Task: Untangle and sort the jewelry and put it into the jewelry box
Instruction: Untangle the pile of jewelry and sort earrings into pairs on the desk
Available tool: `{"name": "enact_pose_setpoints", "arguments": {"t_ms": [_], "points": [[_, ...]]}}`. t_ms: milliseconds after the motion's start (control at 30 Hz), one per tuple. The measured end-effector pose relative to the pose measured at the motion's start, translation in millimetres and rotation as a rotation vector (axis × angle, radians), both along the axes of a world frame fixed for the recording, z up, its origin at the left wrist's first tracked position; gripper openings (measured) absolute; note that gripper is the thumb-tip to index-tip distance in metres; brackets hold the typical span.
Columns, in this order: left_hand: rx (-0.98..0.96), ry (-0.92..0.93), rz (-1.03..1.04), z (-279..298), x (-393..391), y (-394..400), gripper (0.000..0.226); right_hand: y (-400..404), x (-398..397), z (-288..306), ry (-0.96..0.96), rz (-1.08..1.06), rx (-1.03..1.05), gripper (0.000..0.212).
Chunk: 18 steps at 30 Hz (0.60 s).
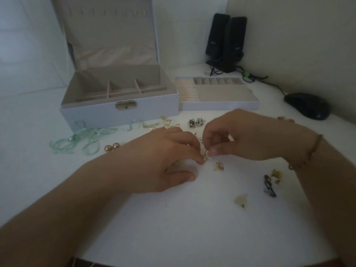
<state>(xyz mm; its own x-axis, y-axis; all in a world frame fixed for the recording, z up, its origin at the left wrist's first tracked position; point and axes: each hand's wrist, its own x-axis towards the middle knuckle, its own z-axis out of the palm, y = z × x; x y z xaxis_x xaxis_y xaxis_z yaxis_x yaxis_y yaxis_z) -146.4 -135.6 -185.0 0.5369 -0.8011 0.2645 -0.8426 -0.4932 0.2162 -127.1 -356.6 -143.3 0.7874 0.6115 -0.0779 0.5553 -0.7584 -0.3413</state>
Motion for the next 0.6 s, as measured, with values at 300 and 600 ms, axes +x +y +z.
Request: {"name": "enact_pose_setpoints", "arguments": {"t_ms": [300,600], "points": [[-0.017,0.012,0.0,3,0,4,0.025,-7,0,0,0.088,0.045,-0.028,0.013],[-0.047,0.013,-0.014,3,-1,1,0.033,-13,-7,10,0.21,0.102,-0.055,0.018]]}}
